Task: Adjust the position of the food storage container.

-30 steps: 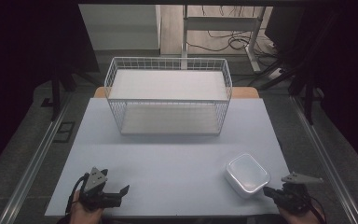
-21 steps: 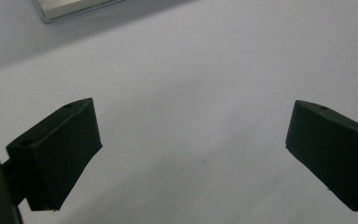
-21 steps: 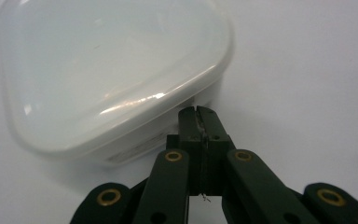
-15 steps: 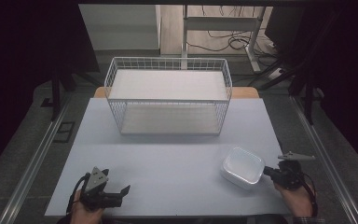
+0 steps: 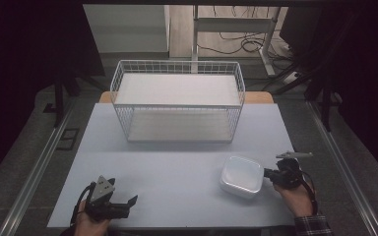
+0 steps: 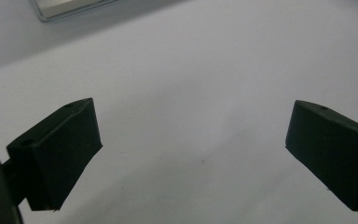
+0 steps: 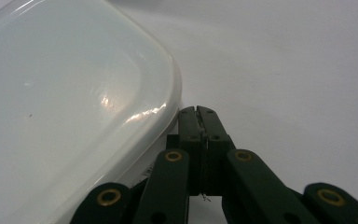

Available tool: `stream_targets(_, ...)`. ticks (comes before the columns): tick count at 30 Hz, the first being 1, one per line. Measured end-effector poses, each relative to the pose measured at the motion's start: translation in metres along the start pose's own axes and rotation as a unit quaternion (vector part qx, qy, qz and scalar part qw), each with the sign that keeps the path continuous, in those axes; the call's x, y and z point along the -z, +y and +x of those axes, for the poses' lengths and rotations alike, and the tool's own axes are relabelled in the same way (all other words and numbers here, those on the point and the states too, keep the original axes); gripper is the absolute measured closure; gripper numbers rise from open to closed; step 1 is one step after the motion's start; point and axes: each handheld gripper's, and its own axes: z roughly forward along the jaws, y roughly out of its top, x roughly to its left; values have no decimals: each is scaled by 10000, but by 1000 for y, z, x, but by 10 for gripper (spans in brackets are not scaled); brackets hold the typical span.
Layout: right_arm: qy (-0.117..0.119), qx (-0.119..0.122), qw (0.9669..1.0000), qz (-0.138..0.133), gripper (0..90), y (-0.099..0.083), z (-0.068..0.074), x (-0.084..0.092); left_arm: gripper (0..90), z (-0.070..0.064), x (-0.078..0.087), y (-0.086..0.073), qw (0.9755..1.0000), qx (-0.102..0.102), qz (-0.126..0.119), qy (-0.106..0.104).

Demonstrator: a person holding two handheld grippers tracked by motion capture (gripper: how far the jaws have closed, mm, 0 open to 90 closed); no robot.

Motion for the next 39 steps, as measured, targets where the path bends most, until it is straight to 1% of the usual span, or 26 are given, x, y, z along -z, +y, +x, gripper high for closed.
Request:
stream_targets(1, 0, 0, 10000, 0, 889, 0, 0, 0, 28, 0, 0, 0, 10000, -5, 0, 0)
stream_targets(4, 79, 35, 9999, 70, 889, -3, 10, 3, 28, 0, 1, 0, 10000, -29, 13, -14)
stream_targets(6, 108, 15, 9999, 103, 889, -6, 12, 4, 28, 0, 1, 0, 10000, -35, 13, -11)
stream_targets(9, 271, -25, 9996, 109, 889, -11, 17, 6, 28, 0, 1, 0, 10000, -41, 11, -26)
stream_targets(10, 362, -3, 9993, 87, 889, -10, 21, 5, 28, 0, 1, 0, 10000, -50, 7, -25)
stream_targets(11, 362, -3, 9993, 87, 889, -10, 21, 5, 28, 0, 1, 0, 10000, -50, 7, -25)
stream_targets(12, 424, 51, 9991, 77, 889, -7, 26, 3, 28, 0, 1, 1, 10000, -56, 1, -31)
stream_targets(13, 424, 51, 9991, 77, 889, -7, 26, 3, 28, 0, 1, 1, 10000, -58, 0, -36)
stream_targets(15, 522, 121, 9985, 85, 889, -3, 31, -1, 28, 0, 0, 1, 10000, -62, 10, -37)
stream_targets(16, 602, 189, 9980, 90, 889, 1, 37, -6, 28, -1, 0, 1, 10000, -49, 7, -41)
stream_targets(17, 602, 189, 9980, 90, 889, 1, 37, -6, 28, 0, 0, 1, 10000, -48, 2, -46)
stream_targets(20, 718, 323, 9969, 89, 889, 7, 47, -13, 29, 0, 0, 1, 10000, -63, 5, -41)
stream_targets(23, 804, 456, 9957, 99, 889, 13, 58, -20, 32, -1, 0, 1, 10000, -75, -6, -41)
stream_targets(24, 846, 547, 9949, 90, 889, 17, 65, -25, 37, -1, 0, 1, 10000, -82, -6, -37)
stream_targets(25, 846, 547, 9949, 90, 889, 17, 65, -25, 37, -1, 1, 1, 10000, -91, -4, -36)
stream_targets(28, 931, 675, 9933, 103, 889, 23, 75, -32, 44, -2, 0, 1, 9999, -114, -28, -39)
stream_targets(31, 1016, 748, 9919, 117, 889, 29, 86, -40, 46, -2, 1, 1, 9999, -126, -42, -46)
stream_targets(32, 1068, 824, 9908, 125, 889, 33, 93, -45, 46, -2, 1, 1, 9999, -127, -46, -42)
stream_targets(33, 1068, 824, 9908, 125, 889, 33, 93, -45, 46, -2, 1, 1, 9999, -126, -52, -45)
stream_targets(35, 1119, 884, 9897, 122, 888, 36, 99, -50, 45, -1, 1, 1, 9999, -114, -66, -42)
stream_targets(36, 1166, 925, 9888, 123, 889, 39, 105, -54, 44, -1, 1, 1, 9999, -111, -68, -39)
stream_targets(37, 1166, 925, 9888, 123, 889, 39, 105, -54, 44, -1, 1, 1, 9999, -109, -72, -44)
stream_targets(39, 1205, 956, 9880, 135, 889, 42, 110, -58, 43, -1, 0, 1, 9999, -120, -80, -61)
